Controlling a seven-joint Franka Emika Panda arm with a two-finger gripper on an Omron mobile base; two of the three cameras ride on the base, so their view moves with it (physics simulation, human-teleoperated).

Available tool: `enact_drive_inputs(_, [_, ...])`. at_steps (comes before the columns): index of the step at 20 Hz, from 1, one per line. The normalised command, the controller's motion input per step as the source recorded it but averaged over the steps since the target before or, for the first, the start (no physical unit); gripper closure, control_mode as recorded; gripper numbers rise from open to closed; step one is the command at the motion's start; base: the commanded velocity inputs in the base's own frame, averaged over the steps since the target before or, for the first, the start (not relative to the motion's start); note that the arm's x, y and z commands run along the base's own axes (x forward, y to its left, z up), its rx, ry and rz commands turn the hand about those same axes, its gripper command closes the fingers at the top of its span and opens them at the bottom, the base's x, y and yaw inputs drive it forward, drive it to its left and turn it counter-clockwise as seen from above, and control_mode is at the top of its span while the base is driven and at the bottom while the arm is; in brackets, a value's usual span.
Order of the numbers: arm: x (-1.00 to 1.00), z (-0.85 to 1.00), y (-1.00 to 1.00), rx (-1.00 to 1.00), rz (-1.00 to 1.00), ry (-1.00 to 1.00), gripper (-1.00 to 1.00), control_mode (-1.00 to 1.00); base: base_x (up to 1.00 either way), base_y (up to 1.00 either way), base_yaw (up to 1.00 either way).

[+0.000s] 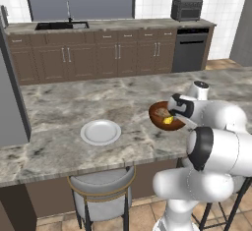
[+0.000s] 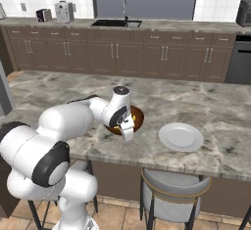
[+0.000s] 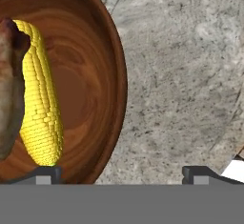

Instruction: Pick the chicken drumstick and corn from their plates and place them in the bowl. Then put the bowl in the fridge.

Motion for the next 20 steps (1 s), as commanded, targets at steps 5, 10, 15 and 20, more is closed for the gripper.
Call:
enact_drive_inputs(5, [0.15, -0.15, -0.05, 0.0, 0.0, 0.01, -1.0, -1.0, 0.0, 0.0, 0.0])
enact_drive_inputs(10, [0.14, -0.18, -0.09, 0.0, 0.0, 0.01, -1.0, -1.0, 0.0, 0.0, 0.0])
enact_drive_inputs(15, [0.14, -0.15, -0.06, 0.0, 0.0, 0.0, -1.0, -1.0, 0.0, 0.0, 0.0])
enact_drive_inputs(20, [0.18, -0.05, 0.0, 0.0, -0.01, 0.0, -1.0, -1.0, 0.0, 0.0, 0.0])
